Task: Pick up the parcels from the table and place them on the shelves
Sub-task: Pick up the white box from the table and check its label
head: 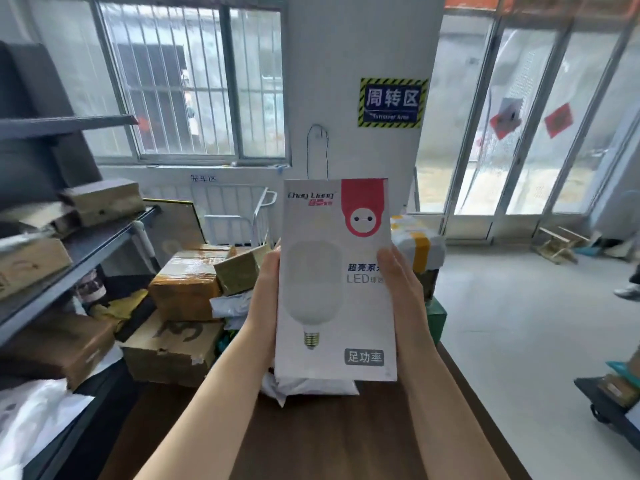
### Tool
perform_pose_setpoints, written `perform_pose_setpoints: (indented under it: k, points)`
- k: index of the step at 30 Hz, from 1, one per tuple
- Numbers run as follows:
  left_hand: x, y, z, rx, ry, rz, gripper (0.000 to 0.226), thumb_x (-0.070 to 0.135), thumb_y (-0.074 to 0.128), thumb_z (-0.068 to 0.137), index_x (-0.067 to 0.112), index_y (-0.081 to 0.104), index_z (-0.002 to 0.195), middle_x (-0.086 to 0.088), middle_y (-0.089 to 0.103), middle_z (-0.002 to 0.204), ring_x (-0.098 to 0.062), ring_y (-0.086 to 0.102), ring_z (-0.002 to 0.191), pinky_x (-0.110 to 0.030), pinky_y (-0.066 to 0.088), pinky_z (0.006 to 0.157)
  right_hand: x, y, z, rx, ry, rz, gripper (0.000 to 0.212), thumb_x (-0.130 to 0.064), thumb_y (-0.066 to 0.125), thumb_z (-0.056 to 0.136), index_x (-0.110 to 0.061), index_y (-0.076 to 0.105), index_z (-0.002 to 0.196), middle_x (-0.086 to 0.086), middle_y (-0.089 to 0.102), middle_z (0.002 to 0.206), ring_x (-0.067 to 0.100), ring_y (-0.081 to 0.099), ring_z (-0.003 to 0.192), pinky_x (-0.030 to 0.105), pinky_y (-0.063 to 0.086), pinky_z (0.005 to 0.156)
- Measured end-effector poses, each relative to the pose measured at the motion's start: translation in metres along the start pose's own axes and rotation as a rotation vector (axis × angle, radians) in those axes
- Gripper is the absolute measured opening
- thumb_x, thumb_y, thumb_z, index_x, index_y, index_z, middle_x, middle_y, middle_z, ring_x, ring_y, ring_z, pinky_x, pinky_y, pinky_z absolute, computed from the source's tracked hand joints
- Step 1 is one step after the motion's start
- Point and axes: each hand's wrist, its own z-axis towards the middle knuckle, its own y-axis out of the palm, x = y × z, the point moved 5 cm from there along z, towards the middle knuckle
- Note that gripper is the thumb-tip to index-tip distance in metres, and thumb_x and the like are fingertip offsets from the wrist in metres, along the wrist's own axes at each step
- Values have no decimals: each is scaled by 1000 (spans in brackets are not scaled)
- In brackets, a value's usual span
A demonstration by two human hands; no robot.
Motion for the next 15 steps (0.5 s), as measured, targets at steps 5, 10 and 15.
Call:
perform_pose_setpoints:
  k: [5, 10, 15]
  points:
    - [10, 7, 1, -77, 41, 26, 38, 32, 31, 102, 17, 54, 77, -1, 64, 55, -13, 62, 49, -21, 49, 45, -20, 7, 0, -93, -61, 74, 48, -33, 71, 79, -24, 64, 126, 6, 80, 101, 21, 78, 83, 29, 60, 64]
    - [26, 13, 0, -124, 110, 161, 31, 31, 58, 77, 11, 74, 96, -3, 75, 79, -20, 71, 71, -34, 58, 62, -25, 6, -4, -157, -53, 175, 52, -34, 69, 81, -18, 62, 130, 17, 74, 114, 31, 75, 93, 41, 59, 73]
    - [25, -3, 2, -102, 38, 101, 51, 40, 61, 86, 13, 60, 130, -17, 74, 117, -35, 75, 97, -50, 61, 82, -24, -3, 7, -130, 101, 468, 28, -33, 60, 86, -17, 71, 107, 10, 80, 85, 24, 75, 63, 33, 62, 56]
